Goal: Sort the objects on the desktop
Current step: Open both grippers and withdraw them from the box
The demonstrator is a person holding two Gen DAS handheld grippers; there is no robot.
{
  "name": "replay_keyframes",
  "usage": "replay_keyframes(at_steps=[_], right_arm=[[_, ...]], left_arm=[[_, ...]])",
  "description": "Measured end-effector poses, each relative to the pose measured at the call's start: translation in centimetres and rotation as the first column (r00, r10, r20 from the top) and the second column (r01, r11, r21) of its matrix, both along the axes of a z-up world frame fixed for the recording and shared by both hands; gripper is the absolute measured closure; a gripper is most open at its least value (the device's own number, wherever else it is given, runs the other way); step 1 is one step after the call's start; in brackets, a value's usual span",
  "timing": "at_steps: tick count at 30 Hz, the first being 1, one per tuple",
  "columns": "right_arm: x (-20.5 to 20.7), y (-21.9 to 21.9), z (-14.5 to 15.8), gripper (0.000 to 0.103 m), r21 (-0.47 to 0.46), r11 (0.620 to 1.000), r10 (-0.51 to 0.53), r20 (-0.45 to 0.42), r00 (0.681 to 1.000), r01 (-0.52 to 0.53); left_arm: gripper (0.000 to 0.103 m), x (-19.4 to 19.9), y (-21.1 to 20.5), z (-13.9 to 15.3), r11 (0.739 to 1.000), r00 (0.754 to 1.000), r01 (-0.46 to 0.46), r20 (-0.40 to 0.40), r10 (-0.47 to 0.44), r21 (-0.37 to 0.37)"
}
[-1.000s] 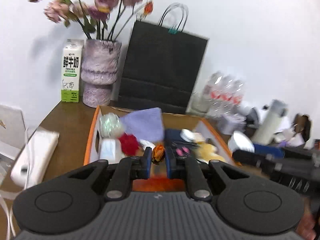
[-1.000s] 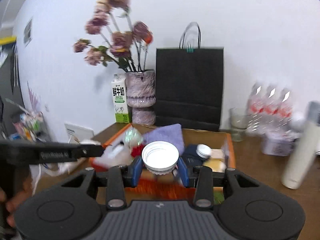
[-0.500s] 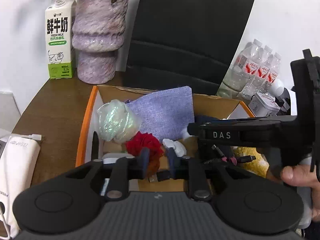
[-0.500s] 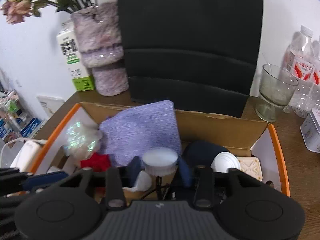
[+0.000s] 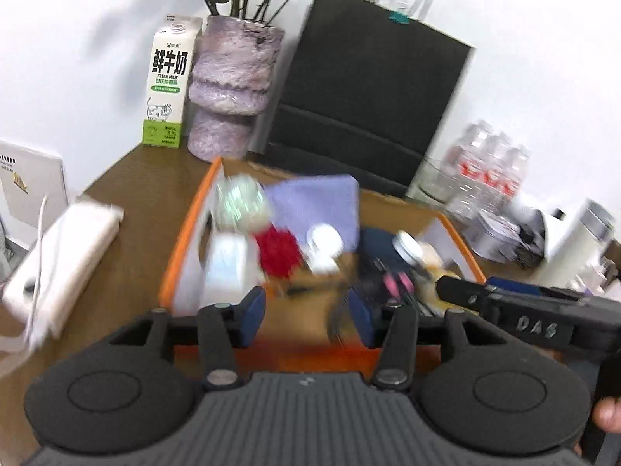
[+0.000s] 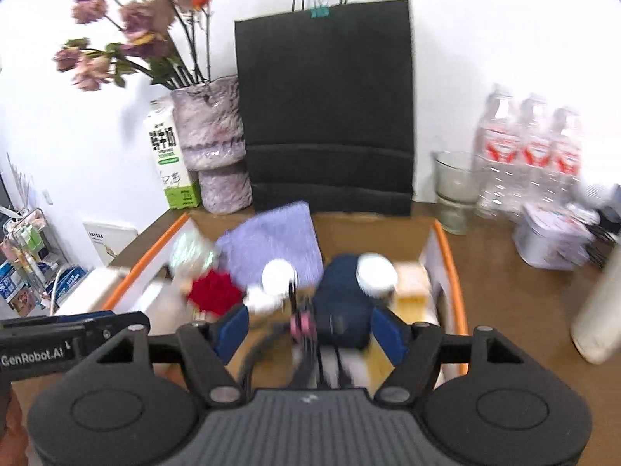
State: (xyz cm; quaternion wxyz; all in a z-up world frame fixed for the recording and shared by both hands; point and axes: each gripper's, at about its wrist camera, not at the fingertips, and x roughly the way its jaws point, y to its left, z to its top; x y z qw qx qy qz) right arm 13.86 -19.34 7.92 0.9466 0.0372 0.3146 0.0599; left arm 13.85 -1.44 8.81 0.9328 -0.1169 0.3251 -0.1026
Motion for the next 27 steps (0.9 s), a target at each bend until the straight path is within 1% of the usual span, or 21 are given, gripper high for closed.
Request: replay_keyframes(at_steps=[1,2,5,8,9,10,12,15,17,18,22,27], right_arm=[[-1.6,0.0,-0.4,0.034,-0.002,1.000,-0.002,0.002,1.000,0.002],[-3.1,-0.2,-0.9,0.034,0.001,1.000,-0.014,0.000,1.000,0.014],[-7.3,-0.8,-2.8,0.034,0.011,0.999,-0.035,-0.034,0.999,0.036],[-11.0,-1.1,-4.5,0.034,0.010,0.999,-0.041,-0.064,0.997,0.042],[-12.1,-1.3,-5.1,0.034,0.010,0.999,-0.046,-0.069,0.997,0.047],[-13.2,-1.4,-5.6,0.034,0.007,0.998,-0.056,-0.073,0.996,0.057],[-15.3,-1.6,-6.6,0.033,-0.006,0.998,-0.069,-0.081,0.994,0.069],[-17.8,-1.7,-7.7,0.027,-0.023,0.994,-0.104,-0.102,0.989,0.102],[-19.2,-1.3,-8.0,0.026,-0.051,0.991,-0.129,-0.096,0.987,0.125],[-19.8,-1.0,-8.0,0.025,-0.064,0.991,-0.125,-0.087,0.988,0.120],[-20.9,-0.1,-8.1,0.023,-0.094,0.990,-0.108,-0.074,0.991,0.101],[-20.7,0.4,-8.4,0.023,-0.092,0.992,-0.094,-0.080,0.992,0.086]], left_arm=[[0.046,-1.5,-0.3,-0.3,1.000,1.000,0.010,0.005,-0.009,-0.009],[0.044,-2.9,-0.6,-0.6,1.000,1.000,0.020,0.009,-0.020,-0.010],[0.042,-6.6,-1.4,-2.0,0.999,1.000,0.025,0.003,-0.026,0.022],[0.036,-9.6,-1.9,-3.4,0.993,0.998,0.055,0.010,-0.057,0.102],[0.032,-10.5,-1.9,-4.0,0.990,0.998,0.052,0.019,-0.055,0.129],[0.030,-11.5,-1.9,-4.6,0.987,0.998,0.053,0.024,-0.057,0.151],[0.030,-13.0,-1.8,-5.8,0.980,0.997,0.073,0.011,-0.077,0.186],[0.030,-14.2,-1.8,-7.0,0.973,0.996,0.087,-0.016,-0.085,0.215],[0.030,-14.5,-1.9,-7.2,0.970,0.996,0.085,-0.020,-0.082,0.227],[0.029,-14.7,-1.9,-7.2,0.970,0.996,0.084,-0.019,-0.082,0.227],[0.028,-15.2,-2.0,-7.5,0.973,0.996,0.090,-0.030,-0.086,0.213],[0.028,-15.5,-2.5,-7.9,0.967,0.995,0.103,-0.036,-0.097,0.235]])
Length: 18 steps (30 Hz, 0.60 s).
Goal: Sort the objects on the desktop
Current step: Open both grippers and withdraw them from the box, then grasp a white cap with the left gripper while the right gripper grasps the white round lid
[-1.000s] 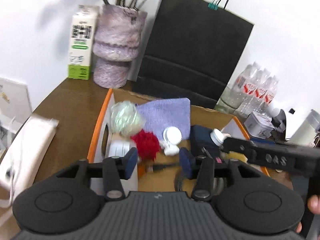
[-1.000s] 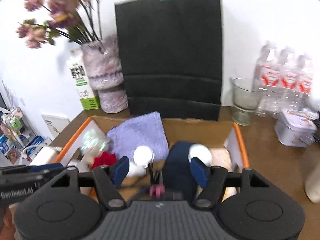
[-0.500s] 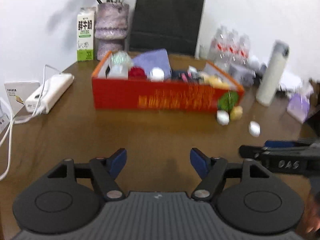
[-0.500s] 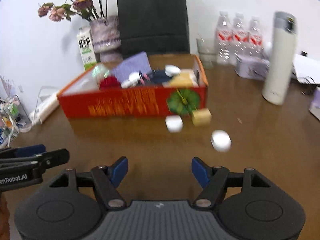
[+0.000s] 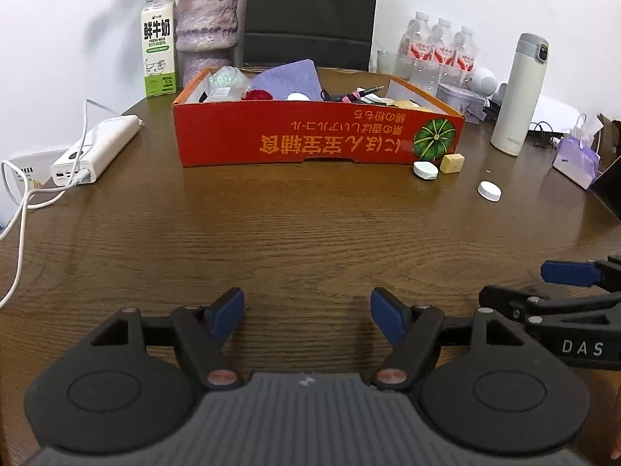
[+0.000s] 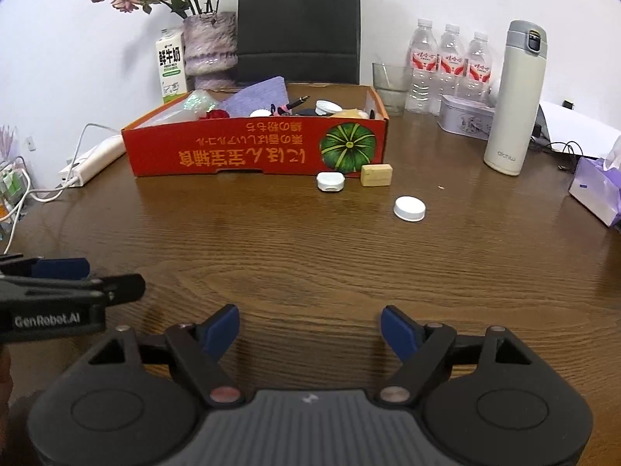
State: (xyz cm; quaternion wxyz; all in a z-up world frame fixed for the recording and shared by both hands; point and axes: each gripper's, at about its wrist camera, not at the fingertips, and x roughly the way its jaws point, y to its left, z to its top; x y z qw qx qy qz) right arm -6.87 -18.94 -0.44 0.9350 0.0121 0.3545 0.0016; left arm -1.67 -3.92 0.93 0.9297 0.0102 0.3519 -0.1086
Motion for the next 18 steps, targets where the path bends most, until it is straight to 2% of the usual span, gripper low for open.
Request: replay_keyframes(at_steps=[5,11,16,18], right_arm=[[1.0,-0.4,0.1,0.023,0.003,1.000,-0.002,0.018,1.000,0.002],[4.5,-3.4,0.8,0.026,-0.030,0.998,-0.049,0.058,0.997,0.051],[8.6,-7.1,0.5,0.041,-0.003,0.996,-0.089,0.052,0.995,0.089],[9.9,-8.1,0.1,0.042,-0.006,0.995,-0.102,0.029,0.994,0.102]], left_arm=[[0.028,1.1,-0.5,0.0,1.000,1.000,0.025,-0.002,-0.025,-0.018],[0.035,5.1,-3.8,1.2,0.992,0.993,0.120,0.023,-0.119,-0.035],[0.037,10.7,-8.3,2.1,0.971,0.972,0.233,0.036,-0.231,-0.052],[0.038,12.7,-10.3,1.9,0.963,0.964,0.264,0.030,-0.263,-0.055]])
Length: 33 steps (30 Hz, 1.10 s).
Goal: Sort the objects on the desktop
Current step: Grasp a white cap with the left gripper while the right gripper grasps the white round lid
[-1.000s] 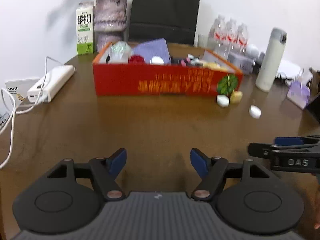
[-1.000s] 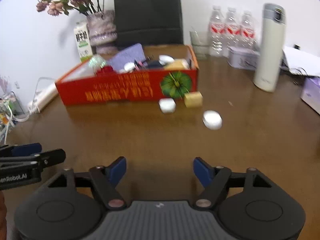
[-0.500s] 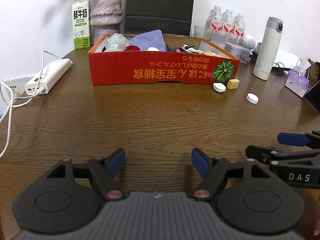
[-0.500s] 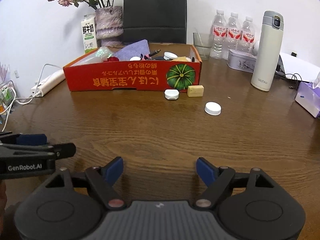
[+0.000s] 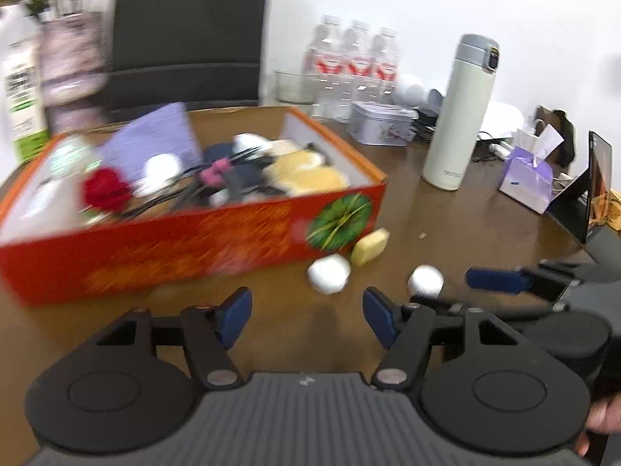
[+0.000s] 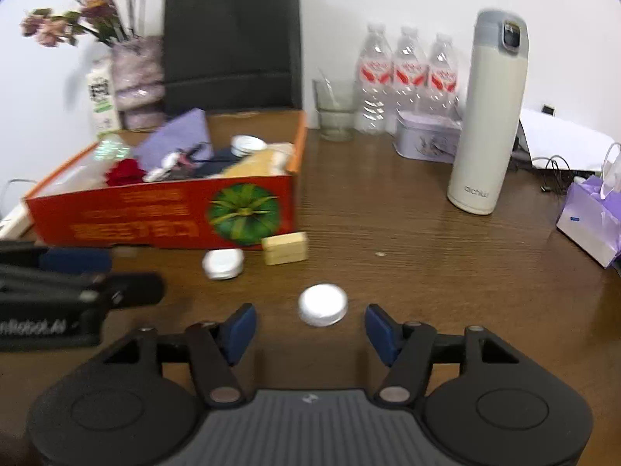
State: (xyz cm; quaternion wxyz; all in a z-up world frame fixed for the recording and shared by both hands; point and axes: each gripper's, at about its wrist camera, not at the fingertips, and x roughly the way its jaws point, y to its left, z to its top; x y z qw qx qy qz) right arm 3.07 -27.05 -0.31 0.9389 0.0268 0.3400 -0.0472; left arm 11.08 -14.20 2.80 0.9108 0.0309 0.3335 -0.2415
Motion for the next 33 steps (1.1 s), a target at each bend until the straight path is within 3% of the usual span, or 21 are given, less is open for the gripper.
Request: replay_keyframes(at_steps=[2,5,7,10,13,16,19,24,33], right_arm=[[1.3,-0.8,-0.5,0.048,-0.003,1.000,-0.009,-0.033,0.999,0.009],[2.0,-1.3,-0.9,0.060,0.009,1.000,0.016,-0.037,0.999,-0.016],[2.0,-1.4,-1.0,0.076,0.002,1.000,0.029,-0.019,0.999,-0.028],[1.8,-1.2,-1.1,0.076,0.010,0.999,0.032,0.002,0.999,-0.032],[1.6,-0.9,-1.0,0.076,0.027,0.999,0.041,0.008,0.999,-0.041],[-0.2,0.6,0.0,0.076,0.011,0.999,0.051,0.047,0.998,-0.051],[-2.4,1.9,0.7,0.076,0.064,0.995,0.078,0.069,0.995,-0.082],[-5.3,5.7,1.3,0.076,0.055,0.987,0.146,0.072,0.987,-0.150],[-9.4,10.9,5.5,0.076,-0.011,0.969,0.244,0.188,0.952,-0.246]], left_arm=[[0.039,1.4,-1.6,-0.4,1.000,1.000,0.002,-0.005,-0.002,0.008],[0.051,2.9,-3.1,-1.4,1.000,1.000,-0.004,-0.020,0.004,0.016],[0.074,3.5,-3.7,-2.4,0.999,0.998,-0.020,-0.057,0.022,0.026],[0.075,2.7,-3.7,-2.7,0.999,1.000,-0.019,-0.013,0.019,0.035],[0.075,1.7,-2.8,-2.6,0.999,0.999,-0.037,-0.026,0.037,0.022],[0.075,-0.2,-0.8,-2.0,0.997,0.996,-0.082,-0.022,0.082,0.009],[0.075,-2.8,1.9,-1.1,0.989,0.990,-0.142,-0.023,0.142,-0.027],[0.075,-6.9,5.3,-0.4,0.973,0.973,-0.229,-0.011,0.229,0.012],[0.075,-11.5,9.8,4.6,0.968,0.964,-0.240,0.100,0.246,-0.069]])
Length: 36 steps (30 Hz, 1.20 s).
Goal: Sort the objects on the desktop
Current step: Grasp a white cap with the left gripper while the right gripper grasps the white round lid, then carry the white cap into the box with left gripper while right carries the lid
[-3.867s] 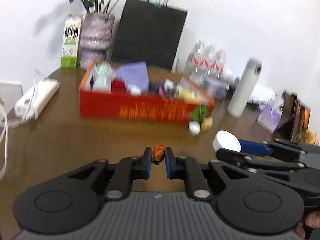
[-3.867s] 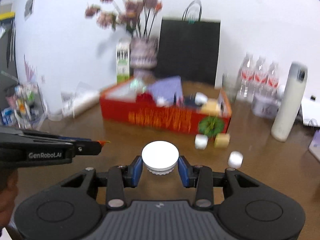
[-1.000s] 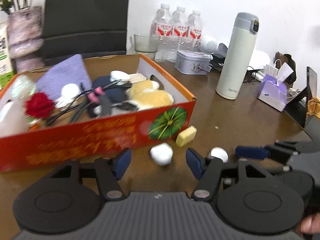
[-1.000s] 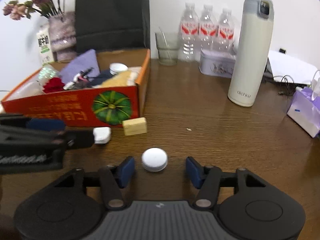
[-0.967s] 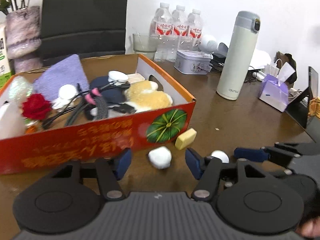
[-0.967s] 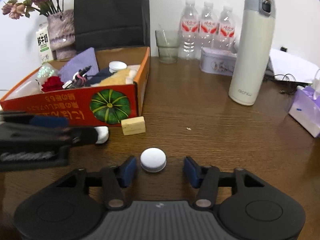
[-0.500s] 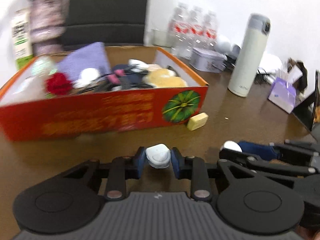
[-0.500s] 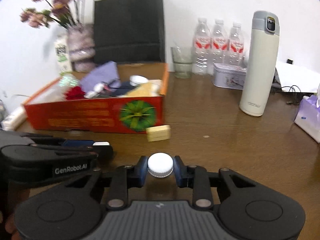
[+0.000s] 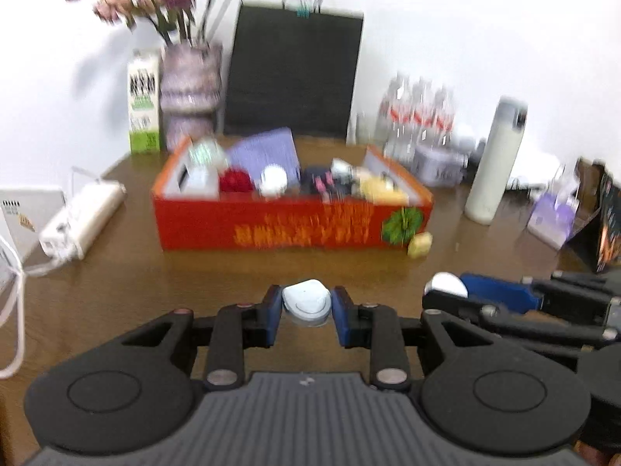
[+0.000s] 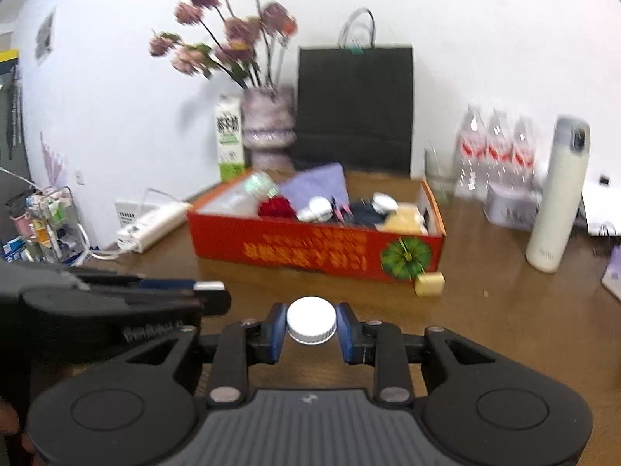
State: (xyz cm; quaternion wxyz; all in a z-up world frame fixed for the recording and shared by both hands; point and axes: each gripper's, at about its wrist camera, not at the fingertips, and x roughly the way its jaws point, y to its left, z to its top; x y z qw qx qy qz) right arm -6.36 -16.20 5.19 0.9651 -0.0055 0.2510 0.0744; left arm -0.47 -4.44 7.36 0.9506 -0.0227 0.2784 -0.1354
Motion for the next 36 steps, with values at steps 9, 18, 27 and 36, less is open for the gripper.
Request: replay_keyframes(at_steps=[9,18,27,36], right_arm=[[4.4,-0.1,6.3,0.076,-0.031,0.999,0.026,0.122,0.992,-0.022],[22.8,-3.1,6.7,0.076,0.142,0.990,-0.018,-0.053,0.998,0.026],[33.1,-2.0,1.4,0.076,0.146,0.988,-0.011,-0.232,0.973,0.046],[34.4,-2.7,0.5,0.059,0.173,0.983,-0.023,-0.240,0.970,0.066]], left_arm=[[0.075,8.9,3.4,4.9,1.000,0.998,-0.016,0.064,0.016,-0.007],[0.075,23.7,1.8,4.0,0.998,0.988,0.042,-0.148,-0.048,-0.046],[0.074,30.7,0.6,0.6,1.000,0.976,0.009,-0.216,-0.005,0.017],[0.041,33.1,0.6,0.8,0.997,0.984,-0.033,-0.174,0.045,0.071]])
